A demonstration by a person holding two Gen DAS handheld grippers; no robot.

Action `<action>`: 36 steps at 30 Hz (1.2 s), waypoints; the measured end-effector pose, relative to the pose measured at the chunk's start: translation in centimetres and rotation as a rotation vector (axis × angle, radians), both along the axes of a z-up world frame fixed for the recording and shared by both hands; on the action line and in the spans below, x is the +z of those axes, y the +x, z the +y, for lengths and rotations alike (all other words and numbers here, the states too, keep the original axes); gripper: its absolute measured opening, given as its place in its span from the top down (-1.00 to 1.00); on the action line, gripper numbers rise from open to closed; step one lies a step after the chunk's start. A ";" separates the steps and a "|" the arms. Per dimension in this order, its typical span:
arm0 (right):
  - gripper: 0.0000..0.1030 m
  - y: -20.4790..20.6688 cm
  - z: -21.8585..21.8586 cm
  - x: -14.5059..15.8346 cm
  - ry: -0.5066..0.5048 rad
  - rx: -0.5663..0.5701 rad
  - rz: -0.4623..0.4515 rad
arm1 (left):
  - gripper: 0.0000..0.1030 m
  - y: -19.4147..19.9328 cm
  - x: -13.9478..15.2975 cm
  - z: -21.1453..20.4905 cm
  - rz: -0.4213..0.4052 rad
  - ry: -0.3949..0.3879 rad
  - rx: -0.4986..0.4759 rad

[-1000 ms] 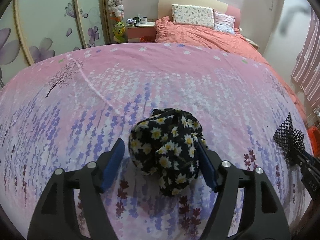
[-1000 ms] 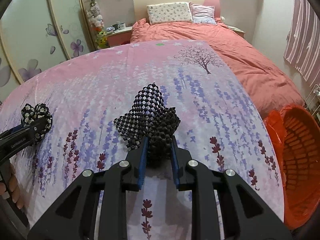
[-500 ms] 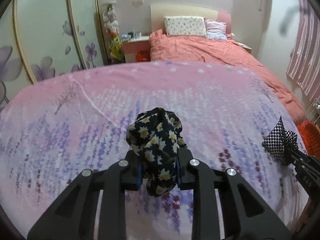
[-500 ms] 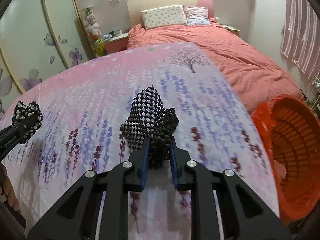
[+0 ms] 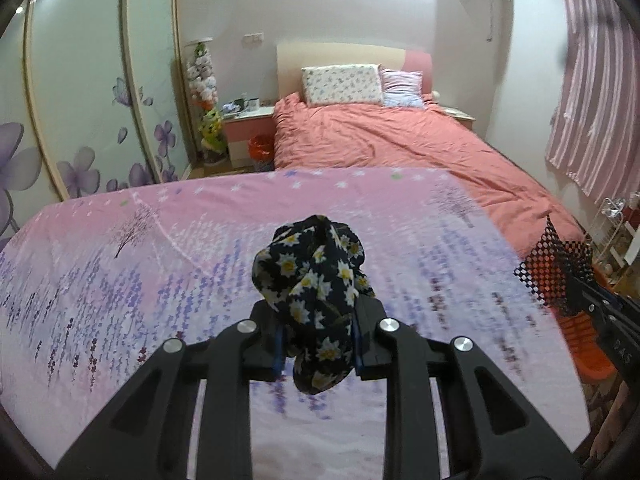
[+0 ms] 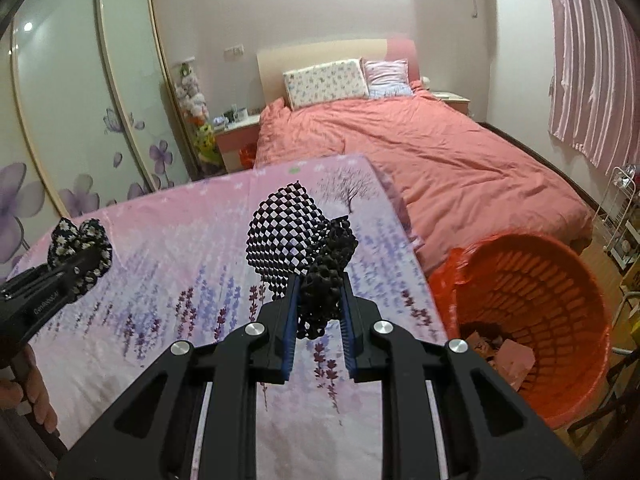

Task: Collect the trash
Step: 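Carry scrunchie and mesh cloth over the orange basket and open both grippers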

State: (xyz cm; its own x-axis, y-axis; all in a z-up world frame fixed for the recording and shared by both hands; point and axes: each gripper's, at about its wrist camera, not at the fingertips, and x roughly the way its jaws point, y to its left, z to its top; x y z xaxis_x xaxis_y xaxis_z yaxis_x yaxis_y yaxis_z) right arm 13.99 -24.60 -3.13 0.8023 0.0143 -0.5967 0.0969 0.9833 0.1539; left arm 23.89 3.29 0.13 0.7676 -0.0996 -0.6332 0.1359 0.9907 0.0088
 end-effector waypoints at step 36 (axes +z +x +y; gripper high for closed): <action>0.63 -5.0 -17.5 -0.6 0.157 -0.307 -0.089 | 0.47 -4.9 0.7 -27.1 0.028 -0.085 -0.508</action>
State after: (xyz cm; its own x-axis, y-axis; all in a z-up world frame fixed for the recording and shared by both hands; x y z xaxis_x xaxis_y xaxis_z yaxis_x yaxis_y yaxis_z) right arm 8.99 -42.12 -3.76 0.8322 -0.1494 -0.5340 0.3637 0.8740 0.3223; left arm 19.03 -23.85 0.80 0.5922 -0.5071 -0.6262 0.5990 0.7969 -0.0789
